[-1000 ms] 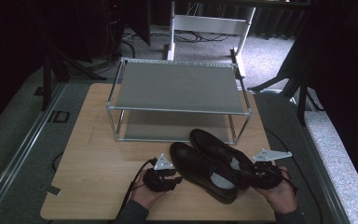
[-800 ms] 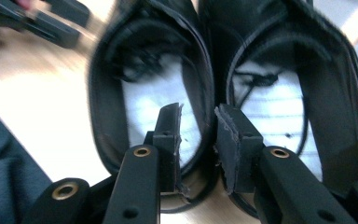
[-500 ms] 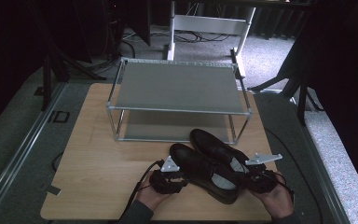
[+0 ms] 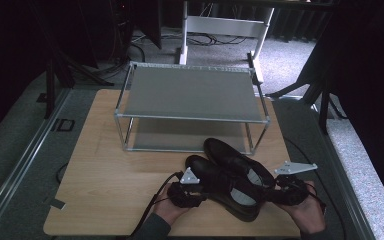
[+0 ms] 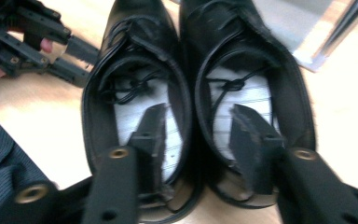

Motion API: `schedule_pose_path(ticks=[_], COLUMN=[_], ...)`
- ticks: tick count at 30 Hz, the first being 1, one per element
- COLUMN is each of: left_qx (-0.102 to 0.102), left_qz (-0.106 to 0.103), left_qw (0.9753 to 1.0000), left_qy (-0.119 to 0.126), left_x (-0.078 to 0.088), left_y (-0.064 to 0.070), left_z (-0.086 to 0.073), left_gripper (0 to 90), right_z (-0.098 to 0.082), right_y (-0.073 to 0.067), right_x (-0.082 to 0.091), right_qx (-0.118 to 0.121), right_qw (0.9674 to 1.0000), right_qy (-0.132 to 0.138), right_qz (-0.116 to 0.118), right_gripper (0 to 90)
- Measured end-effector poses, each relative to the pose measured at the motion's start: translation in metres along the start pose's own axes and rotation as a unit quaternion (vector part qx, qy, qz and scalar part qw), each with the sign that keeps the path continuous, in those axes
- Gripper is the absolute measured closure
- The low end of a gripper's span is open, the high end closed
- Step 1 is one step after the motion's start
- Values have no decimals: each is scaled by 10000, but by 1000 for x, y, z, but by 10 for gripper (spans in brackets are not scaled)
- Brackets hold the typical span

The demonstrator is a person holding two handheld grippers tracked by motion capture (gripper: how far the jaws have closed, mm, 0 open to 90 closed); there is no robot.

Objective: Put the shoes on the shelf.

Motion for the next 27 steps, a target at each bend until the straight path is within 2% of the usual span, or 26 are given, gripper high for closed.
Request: schedule_pose_path(ticks=[4, 7, 9, 10, 13, 20, 23, 27], left_qx=[9, 10, 5, 3, -4, 18, 2, 27], left_qz=[9, 7, 12, 6, 30, 108, 145, 162], left_qw=[10000, 10000, 10000, 10000, 10000, 9999, 9999, 9998], left_qy=[0, 0, -1, -4, 5, 54, 64, 126], left_x=[0, 0, 0, 0, -1, -3, -3, -3], left_y=[0, 0, 0, 0, 0, -2, -4, -4], left_z=[0, 0, 0, 0, 0, 4, 6, 7], left_gripper=[609, 609, 609, 609, 609, 608, 608, 608], right_z=[-1, -6, -9, -11, -13, -13, -12, -13], right_y=[4, 2, 3, 4, 5, 3, 1, 0], right_x=[-13, -29, -36, -41, -46, -50, -52, -52], right_qx=[111, 188, 206, 200, 243, 235, 223, 270], right_qw=[9995, 9980, 9967, 9953, 9937, 9916, 9909, 9922], right_qy=[-300, -605, -781, -944, -1082, -1271, -1315, -1211], right_qz=[-21, 35, -23, -59, -132, 66, 205, 123], right_gripper=[399, 383, 392, 415, 472, 654, 739, 791])
Point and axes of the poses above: each handheld gripper's, and its own axes: x roughly backward along the jaws, z roughly out of its top, y roughly to its right, the point moved 4 cm from there along -x, roughly forward along the jaws, and after that the axes turned 8 degrees about y, right-handed, at the moved point
